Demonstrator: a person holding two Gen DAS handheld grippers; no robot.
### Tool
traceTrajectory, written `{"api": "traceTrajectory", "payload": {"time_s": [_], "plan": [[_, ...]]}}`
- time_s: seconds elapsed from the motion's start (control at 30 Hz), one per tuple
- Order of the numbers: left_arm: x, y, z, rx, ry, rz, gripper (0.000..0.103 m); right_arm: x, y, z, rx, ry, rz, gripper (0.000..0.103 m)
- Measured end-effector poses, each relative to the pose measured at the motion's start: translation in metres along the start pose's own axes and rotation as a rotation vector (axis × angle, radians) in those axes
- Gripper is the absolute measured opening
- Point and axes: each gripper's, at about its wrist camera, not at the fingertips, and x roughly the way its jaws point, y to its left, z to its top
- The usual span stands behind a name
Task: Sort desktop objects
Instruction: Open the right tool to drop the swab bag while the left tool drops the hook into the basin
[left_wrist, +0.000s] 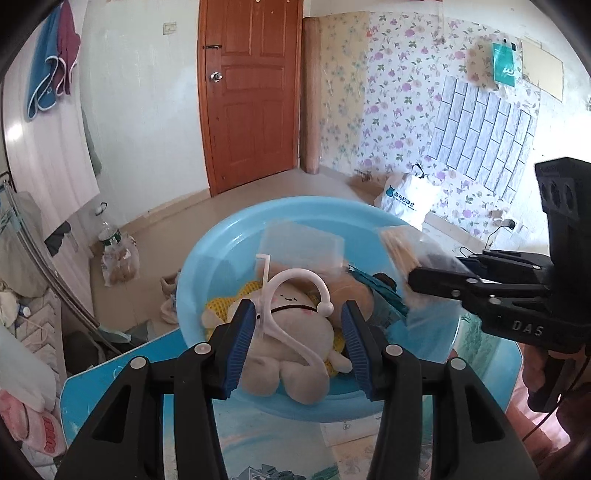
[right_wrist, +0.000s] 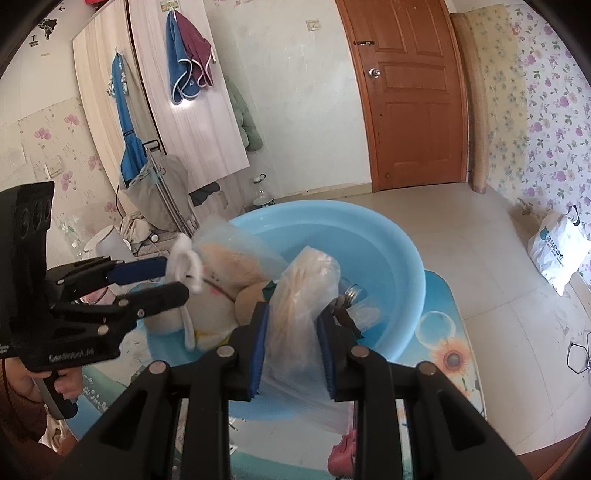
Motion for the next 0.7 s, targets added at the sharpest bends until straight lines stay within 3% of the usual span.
{"api": "traceTrajectory", "payload": {"time_s": [0.13,0.2,0.27,0.37,0.47,0.7], "plan": [[-0.003,-0.006,-0.001,0.013,-0.004,-0.017,0.049,0.011,0.003,-0.001,-0.003,0.022,0.004,0.025],[-0.005,-0.008,-0.002,0.014,-0.002,-0.036,0.056,0.015,0.005,-0.004,-0.005,0.04,0.006,0.025],[-0.007,-0.01,-0.005,0.01,0.007,-0.073,0.072,0.017,0.007,-0.006,-0.008,0.048,0.007,0.027],[-0.013,-0.018,-0.01,0.028,0.005,-0.098,0.086,0.014,0.01,-0.007,-0.01,0.048,0.001,0.029],[-0.018,-0.019,-0.013,0.043,0.001,-0.083,0.092,0.008,0.011,-0.009,-0.007,0.05,-0.012,0.035],[-0.033,-0.015,-0.023,0.03,0.003,-0.085,0.096,-0.013,0.019,-0.02,-0.023,0.012,-0.017,0.048]]}}
